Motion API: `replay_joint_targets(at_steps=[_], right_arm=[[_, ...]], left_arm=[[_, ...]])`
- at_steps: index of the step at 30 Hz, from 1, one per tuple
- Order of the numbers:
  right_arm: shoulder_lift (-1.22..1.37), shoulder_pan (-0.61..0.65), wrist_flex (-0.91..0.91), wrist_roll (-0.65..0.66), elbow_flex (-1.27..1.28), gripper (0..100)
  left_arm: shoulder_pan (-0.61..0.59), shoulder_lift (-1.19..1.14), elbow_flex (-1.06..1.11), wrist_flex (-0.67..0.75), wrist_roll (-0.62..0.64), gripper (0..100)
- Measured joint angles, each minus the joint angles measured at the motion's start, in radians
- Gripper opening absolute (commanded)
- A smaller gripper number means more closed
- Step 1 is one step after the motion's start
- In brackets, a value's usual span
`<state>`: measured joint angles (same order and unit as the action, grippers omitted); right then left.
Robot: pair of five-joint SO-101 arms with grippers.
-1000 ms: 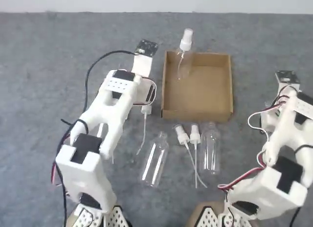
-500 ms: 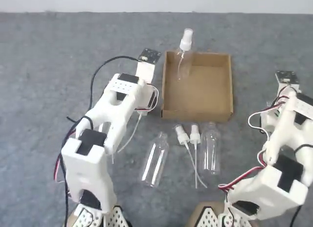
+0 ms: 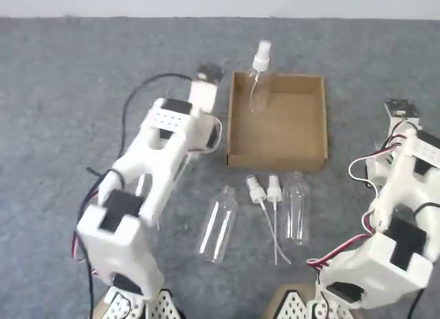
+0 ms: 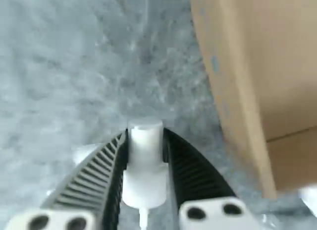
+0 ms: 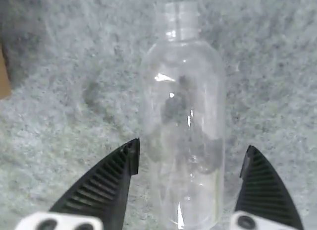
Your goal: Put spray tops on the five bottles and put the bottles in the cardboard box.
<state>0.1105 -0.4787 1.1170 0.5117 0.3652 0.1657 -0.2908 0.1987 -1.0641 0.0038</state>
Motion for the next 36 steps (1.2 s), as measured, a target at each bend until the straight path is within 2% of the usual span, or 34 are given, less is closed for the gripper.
replay_joint_targets(at_steps=[6,15,20,25,27,33,36], right_arm=[[0.0,0.0,0.008,0.018,-0.014,28.8],[0.054,0.064,0.147,0.028,-0.285,28.4],[0.204,0.083,0.198,0.063,-0.4,28.4],[0.336,0.081,0.213,0.08,-0.463,28.4],[0.37,0.081,0.213,0.08,-0.494,24.4],[0.399,0.08,0.213,0.083,-0.511,2.7],[0.399,0.08,0.213,0.084,-0.529,0.6]], left_arm=[[-0.044,0.298,0.115,-0.037,0.003,1],[-0.058,0.654,0.416,-0.002,0.0,1],[-0.064,0.76,0.563,0.074,0.0,1],[-0.063,0.804,0.585,0.081,0.0,1],[-0.063,0.804,0.585,0.084,-0.002,1],[-0.063,0.804,0.603,0.084,0.0,1],[-0.063,0.804,0.605,0.084,0.0,1]])
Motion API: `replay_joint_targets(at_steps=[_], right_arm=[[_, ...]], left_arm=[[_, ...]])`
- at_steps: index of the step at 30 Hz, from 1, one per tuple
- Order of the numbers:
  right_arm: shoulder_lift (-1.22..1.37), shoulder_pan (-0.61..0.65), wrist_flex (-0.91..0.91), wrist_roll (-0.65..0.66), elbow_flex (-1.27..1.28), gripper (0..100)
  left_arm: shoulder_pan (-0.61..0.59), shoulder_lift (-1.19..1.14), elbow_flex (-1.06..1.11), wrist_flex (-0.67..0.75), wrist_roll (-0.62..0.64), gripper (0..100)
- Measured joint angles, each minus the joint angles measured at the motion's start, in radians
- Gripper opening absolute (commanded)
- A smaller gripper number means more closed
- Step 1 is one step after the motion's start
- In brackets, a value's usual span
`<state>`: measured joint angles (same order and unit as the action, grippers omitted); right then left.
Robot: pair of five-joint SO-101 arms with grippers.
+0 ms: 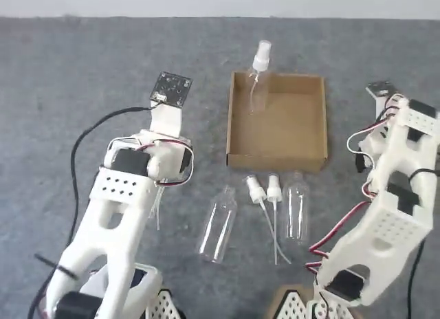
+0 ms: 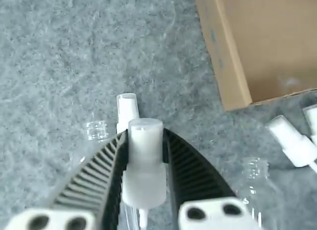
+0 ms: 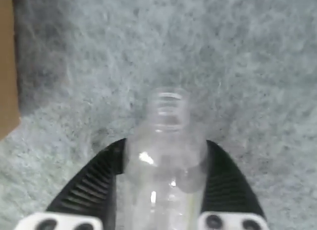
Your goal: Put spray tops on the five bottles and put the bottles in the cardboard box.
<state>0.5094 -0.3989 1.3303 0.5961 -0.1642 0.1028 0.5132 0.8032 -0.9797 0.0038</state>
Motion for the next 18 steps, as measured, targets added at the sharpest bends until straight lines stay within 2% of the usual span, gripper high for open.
replay_joint_targets(at_steps=[11,18], right_arm=[[-0.028,0.0,0.284,0.005,-0.244,0.6],[-0.279,0.043,0.419,-0.044,-0.245,0.6]], left_arm=[[0.0,0.0,0.0,0.0,0.0,1],[0.0,0.006,0.014,0.0,0.0,1]])
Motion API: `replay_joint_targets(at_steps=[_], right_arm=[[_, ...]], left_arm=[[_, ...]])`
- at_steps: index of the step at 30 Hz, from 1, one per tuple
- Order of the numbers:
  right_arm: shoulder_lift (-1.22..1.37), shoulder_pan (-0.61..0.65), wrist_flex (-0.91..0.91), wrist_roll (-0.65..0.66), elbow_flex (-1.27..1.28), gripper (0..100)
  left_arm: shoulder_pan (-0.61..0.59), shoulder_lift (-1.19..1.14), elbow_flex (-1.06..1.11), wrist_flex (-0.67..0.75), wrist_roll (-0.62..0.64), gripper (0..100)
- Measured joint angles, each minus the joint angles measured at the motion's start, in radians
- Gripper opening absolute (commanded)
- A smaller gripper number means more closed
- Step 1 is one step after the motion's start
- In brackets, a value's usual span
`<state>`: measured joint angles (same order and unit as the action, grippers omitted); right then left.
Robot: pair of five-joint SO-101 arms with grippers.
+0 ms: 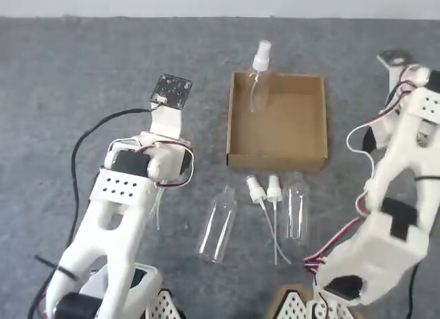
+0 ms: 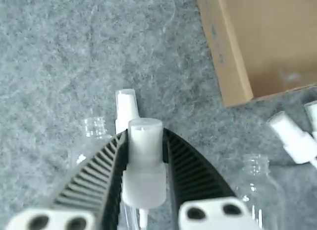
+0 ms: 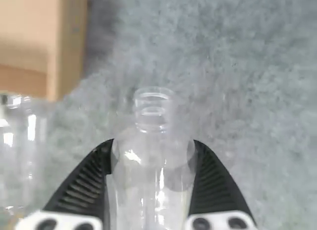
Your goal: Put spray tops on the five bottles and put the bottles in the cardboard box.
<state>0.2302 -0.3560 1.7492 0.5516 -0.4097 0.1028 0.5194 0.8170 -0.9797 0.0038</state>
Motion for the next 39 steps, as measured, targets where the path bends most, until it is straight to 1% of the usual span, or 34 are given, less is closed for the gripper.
replay_joint_targets(at_steps=[3,6,12,15,22,25,29,34,36,39], right_arm=[[-0.107,0.014,0.002,-0.052,0.002,0.6],[-0.229,0.06,0.002,-0.1,0.064,0.6],[-0.499,0.25,-0.005,-0.172,0.336,0.6],[-0.649,0.316,-0.054,-0.207,0.477,0.6],[-0.941,0.488,-0.201,-0.218,0.822,0.6],[-1.039,0.583,-0.29,-0.222,0.936,0.6],[-1.117,0.73,-0.422,-0.242,1.08,0.6],[-1.128,0.855,-0.566,-0.318,1.155,0.6],[-1.128,0.911,-0.62,-0.33,1.171,0.6],[-1.128,0.976,-0.718,-0.333,1.204,0.6]], left_arm=[[0.0,0.0,0.018,0.014,0.002,1],[0.0,0.0,0.025,0.031,0.002,1],[0.0,0.0,0.025,0.037,0.0,1],[0.0,0.0,0.025,0.037,0.0,1],[0.0,0.029,0.025,0.037,0.015,1],[0.0,0.109,0.025,0.037,0.037,1],[0.0,0.27,0.018,0.037,0.04,1],[0.0,0.465,-0.12,-0.035,0.046,1],[0.0,0.509,-0.204,-0.061,0.049,1],[0.0,0.535,-0.324,-0.072,0.094,1]])
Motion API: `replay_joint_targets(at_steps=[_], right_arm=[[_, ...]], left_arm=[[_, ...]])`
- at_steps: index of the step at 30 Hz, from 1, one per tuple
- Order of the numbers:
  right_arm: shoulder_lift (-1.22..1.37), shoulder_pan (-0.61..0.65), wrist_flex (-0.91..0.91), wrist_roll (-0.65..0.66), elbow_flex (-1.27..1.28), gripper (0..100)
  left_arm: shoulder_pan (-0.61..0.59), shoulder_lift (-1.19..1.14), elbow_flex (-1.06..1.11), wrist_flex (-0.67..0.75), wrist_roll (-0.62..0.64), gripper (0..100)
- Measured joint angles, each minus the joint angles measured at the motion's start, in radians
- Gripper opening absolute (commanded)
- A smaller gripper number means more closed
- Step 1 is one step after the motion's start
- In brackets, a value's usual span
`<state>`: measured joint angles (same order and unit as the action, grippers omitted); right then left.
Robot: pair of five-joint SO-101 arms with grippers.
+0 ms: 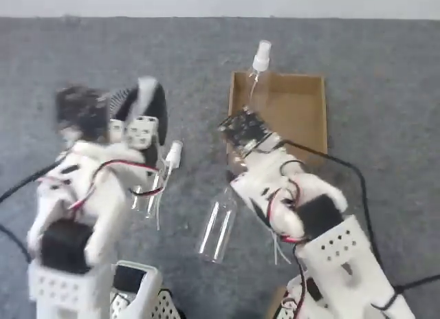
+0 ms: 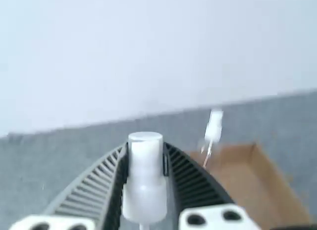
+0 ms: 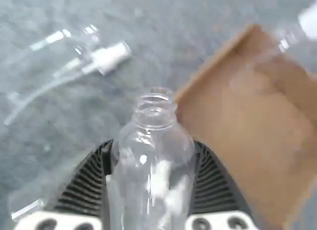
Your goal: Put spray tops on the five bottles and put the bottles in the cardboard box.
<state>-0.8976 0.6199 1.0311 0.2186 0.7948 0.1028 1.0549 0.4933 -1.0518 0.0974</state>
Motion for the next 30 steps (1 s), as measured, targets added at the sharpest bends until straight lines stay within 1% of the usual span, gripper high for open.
replay_joint_targets(at_steps=[4,8,12,15,18,24,30], right_arm=[[0.0,0.097,-0.114,0.0,0.063,0.7],[0.002,0.17,-0.17,-0.003,0.077,0.6],[0.002,0.209,-0.27,-0.026,0.106,0.6],[0.002,0.233,-0.374,-0.092,0.152,0.6],[0.002,0.258,-0.442,-0.114,0.198,0.6],[0.002,0.262,-0.476,-0.117,0.21,0.6],[0.002,0.262,-0.476,-0.117,0.21,0.6]], left_arm=[[0.0,0.015,-0.101,0.0,0.087,1],[0.0,0.028,-0.121,0.048,0.169,1],[0.0,0.026,-0.123,0.078,0.213,1],[0.0,0.026,-0.123,0.104,0.259,1],[0.0,0.028,-0.094,0.157,0.302,1],[-0.063,0.017,0.014,0.308,0.362,1],[-0.068,0.017,0.109,0.339,0.373,1]])
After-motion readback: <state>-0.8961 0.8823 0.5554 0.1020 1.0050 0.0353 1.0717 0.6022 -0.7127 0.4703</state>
